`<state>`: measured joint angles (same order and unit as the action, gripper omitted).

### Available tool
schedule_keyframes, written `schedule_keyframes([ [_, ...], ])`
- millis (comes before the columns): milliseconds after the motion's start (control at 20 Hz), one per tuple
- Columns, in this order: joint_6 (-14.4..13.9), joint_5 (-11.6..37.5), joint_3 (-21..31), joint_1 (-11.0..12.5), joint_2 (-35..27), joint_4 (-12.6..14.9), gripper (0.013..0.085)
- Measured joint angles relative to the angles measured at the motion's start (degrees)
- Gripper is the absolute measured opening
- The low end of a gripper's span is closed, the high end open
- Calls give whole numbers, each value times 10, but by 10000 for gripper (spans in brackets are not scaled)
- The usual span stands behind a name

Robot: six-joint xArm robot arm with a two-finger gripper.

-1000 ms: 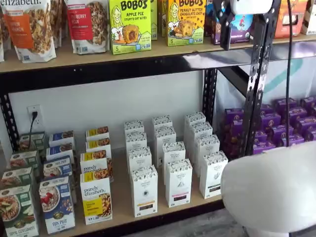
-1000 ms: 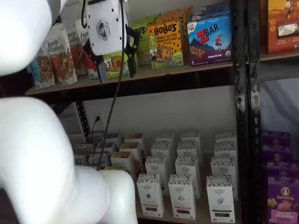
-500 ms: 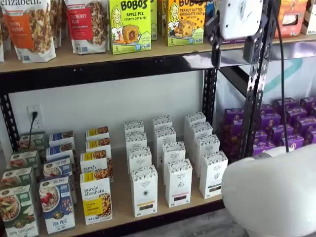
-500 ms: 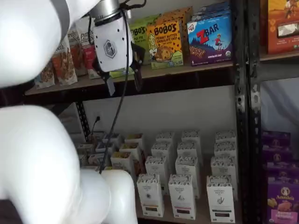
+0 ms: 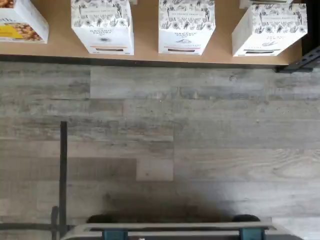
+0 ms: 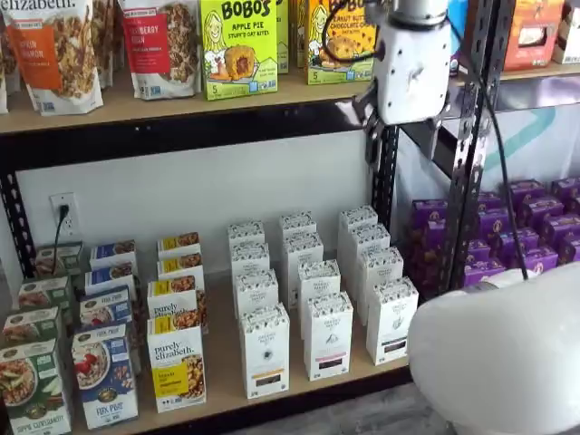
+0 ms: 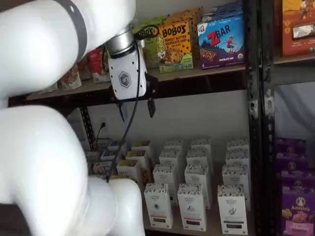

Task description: Pick up the white box with a yellow strip in the middle, on the bottom shelf, the fourth box from the left

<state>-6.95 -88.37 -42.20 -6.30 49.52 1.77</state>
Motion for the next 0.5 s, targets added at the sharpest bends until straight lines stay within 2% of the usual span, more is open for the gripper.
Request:
schedule_keyframes([
  [200, -13, 41, 34, -12, -19, 3, 850],
  [350, -21, 86, 65, -19, -27, -7, 850],
  [500, -59, 125, 90, -52, -63, 12, 850],
])
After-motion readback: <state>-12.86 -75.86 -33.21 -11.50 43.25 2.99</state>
